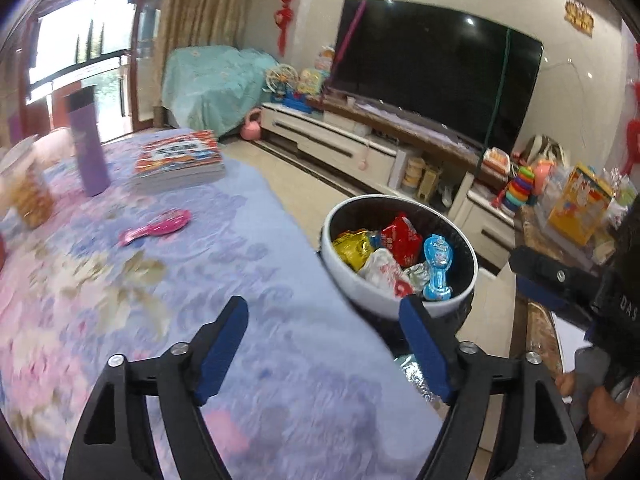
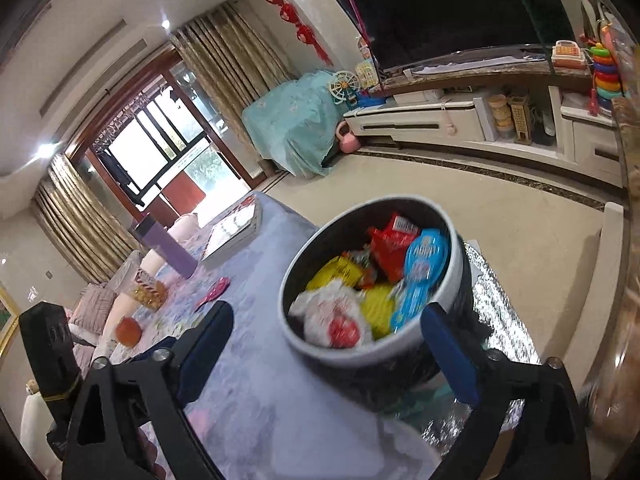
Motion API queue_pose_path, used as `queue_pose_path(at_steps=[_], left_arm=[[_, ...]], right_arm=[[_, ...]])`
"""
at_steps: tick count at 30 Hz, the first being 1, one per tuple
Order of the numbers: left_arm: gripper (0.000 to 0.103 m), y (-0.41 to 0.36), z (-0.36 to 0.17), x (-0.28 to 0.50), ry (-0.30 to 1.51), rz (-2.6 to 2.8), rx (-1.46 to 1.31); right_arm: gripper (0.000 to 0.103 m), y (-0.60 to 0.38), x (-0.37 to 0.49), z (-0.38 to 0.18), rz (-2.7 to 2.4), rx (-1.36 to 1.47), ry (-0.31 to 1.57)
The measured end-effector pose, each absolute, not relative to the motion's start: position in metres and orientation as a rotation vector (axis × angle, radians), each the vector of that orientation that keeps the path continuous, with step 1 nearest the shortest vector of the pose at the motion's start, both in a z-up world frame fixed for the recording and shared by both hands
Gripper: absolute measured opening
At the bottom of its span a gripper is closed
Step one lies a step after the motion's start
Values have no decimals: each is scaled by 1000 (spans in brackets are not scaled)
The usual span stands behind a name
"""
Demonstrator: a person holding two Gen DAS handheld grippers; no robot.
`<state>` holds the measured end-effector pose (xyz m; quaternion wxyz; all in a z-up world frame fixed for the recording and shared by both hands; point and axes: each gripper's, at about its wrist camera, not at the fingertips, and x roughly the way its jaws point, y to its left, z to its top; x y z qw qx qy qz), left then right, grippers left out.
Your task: Collect trash
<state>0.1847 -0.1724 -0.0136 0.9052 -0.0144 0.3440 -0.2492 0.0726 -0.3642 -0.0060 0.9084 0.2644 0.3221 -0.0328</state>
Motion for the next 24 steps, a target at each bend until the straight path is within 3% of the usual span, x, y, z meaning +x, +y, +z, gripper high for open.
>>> queue_pose_path(at_steps=[10, 11, 14, 18, 24], left_arm=[[80, -118, -9, 111, 602, -455, -57], [82, -112, -5, 102, 575, -439, -61], [103, -95, 6, 74, 475, -357, -43], [103, -81, 12, 38, 335, -274, -25], [103, -75, 0, 10, 317, -223, -13]], right_arm=[[103, -315, 33, 4, -100, 462, 628], [103, -310, 30, 11, -103, 442, 613], [103, -297, 20, 31, -125, 363, 547], [103, -267, 0, 48, -225, 182, 431], [103, -248, -5, 25, -256, 138, 414]])
